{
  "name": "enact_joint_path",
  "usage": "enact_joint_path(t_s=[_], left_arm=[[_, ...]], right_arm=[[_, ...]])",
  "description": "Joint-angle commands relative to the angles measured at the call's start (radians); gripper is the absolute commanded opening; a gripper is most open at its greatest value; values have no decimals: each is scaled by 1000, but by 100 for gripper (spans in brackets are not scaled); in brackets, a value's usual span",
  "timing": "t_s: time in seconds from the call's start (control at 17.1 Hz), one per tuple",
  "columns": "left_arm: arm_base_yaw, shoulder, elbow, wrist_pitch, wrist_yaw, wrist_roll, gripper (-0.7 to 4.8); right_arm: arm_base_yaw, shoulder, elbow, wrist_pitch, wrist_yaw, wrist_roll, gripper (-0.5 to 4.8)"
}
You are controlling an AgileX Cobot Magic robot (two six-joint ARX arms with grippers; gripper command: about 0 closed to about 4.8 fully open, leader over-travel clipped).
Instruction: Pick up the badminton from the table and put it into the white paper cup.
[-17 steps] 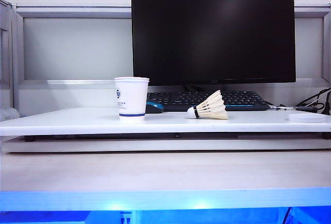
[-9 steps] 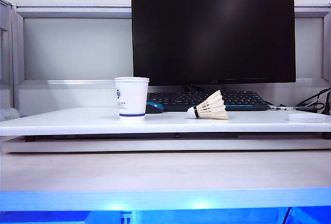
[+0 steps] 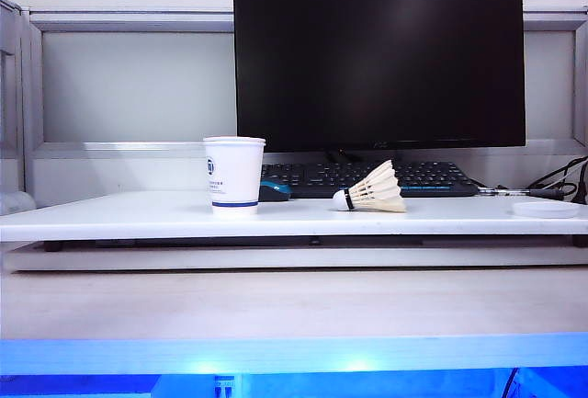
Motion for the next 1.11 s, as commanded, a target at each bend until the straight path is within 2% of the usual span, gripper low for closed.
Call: enact_joint_path(t_s=[0.06, 0.12, 0.18, 0.23, 0.58, 0.7, 0.82, 0.88, 0.93, 1.11], left_arm=[[0, 0, 4, -27, 56, -6, -5], [0, 0, 4, -27, 56, -6, -5], [0, 0, 4, -27, 58, -6, -5], [0, 0, 4, -26, 106, -6, -5], [-1, 0, 5, -27, 128, -6, -5], [-1, 0, 5, -27, 132, -40, -5], [-1, 0, 5, -27, 131, -50, -5], [-1, 0, 5, -27, 131, -50, -5], [-1, 0, 5, -27, 130, -50, -5], [-1, 0, 5, -27, 130, -50, -5]], right_arm=[[0, -3, 14, 114, -87, 51, 210], [0, -3, 23, 123, -92, 69, 245], [0, -3, 39, 135, -92, 98, 334], [0, -3, 96, 137, -101, 129, 442], [1, 10, 162, 153, -139, 147, 443], [1, 66, 186, 182, -163, 149, 443], [7, 297, 249, 347, -223, 149, 443], [7, 415, 287, 420, -242, 149, 465], [24, 724, 424, 504, -327, 145, 479], [127, 925, 501, 588, -312, 110, 479]])
